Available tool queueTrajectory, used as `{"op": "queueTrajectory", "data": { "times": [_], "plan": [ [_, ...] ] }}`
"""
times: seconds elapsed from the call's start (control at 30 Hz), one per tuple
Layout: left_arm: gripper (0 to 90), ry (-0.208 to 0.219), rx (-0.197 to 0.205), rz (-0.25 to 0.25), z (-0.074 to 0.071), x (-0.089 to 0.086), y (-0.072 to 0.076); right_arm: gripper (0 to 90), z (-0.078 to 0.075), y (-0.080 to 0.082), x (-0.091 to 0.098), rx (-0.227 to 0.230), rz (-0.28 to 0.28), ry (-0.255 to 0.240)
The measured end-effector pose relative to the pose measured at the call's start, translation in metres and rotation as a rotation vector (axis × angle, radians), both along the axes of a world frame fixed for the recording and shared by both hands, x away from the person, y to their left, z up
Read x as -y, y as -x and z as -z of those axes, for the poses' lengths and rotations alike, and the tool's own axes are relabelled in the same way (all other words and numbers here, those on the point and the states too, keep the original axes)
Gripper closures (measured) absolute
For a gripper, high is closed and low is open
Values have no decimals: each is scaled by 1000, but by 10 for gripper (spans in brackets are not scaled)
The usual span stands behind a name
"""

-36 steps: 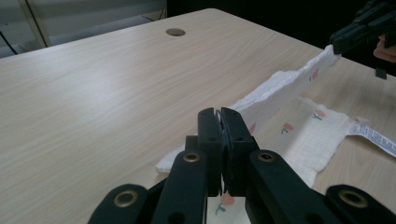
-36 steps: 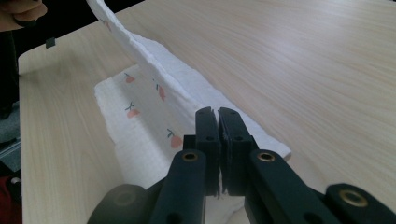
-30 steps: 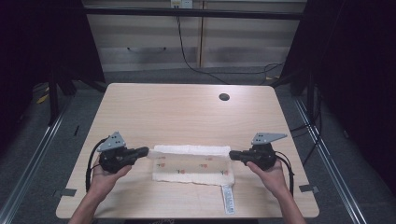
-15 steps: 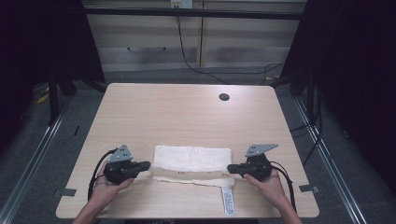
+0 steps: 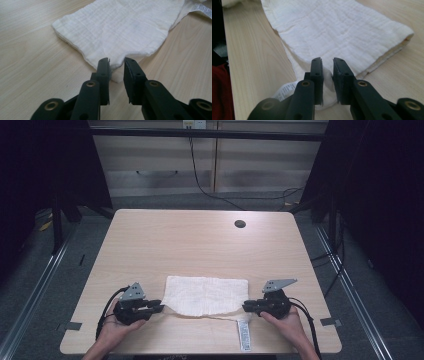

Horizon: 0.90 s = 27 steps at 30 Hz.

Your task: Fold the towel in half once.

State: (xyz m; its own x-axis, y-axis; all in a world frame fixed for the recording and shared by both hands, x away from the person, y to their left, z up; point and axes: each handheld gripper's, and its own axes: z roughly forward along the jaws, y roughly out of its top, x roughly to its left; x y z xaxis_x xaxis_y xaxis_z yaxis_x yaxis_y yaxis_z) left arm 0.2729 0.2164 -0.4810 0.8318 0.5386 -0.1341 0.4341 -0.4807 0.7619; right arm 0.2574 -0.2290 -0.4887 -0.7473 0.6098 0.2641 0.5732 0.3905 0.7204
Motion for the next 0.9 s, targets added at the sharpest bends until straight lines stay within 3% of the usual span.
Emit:
{"op": "queueTrajectory", "data": {
  "times": [0.17,0.37,0.47,0.57,0.77,0.8,0.9],
  "plan": [
    [686,31,12,-31,-7,-9,1,739,-10,2,7,27,25,-30],
    [644,44,7,-65,-11,-14,-4,725,-12,-1,13,45,46,-2],
    [676,20,-8,-37,-12,-3,-12,767,-15,-10,12,57,71,14],
    [683,8,-6,-26,-10,10,-22,786,-13,-23,7,41,73,28],
    [691,-23,-20,-46,2,32,-48,762,-5,-47,-8,27,63,65],
    [694,-13,-27,-47,4,35,-50,759,-7,-51,-9,31,67,68],
    [695,-30,-42,-48,11,42,-55,741,-12,-62,-5,38,93,47]
  ]
}}
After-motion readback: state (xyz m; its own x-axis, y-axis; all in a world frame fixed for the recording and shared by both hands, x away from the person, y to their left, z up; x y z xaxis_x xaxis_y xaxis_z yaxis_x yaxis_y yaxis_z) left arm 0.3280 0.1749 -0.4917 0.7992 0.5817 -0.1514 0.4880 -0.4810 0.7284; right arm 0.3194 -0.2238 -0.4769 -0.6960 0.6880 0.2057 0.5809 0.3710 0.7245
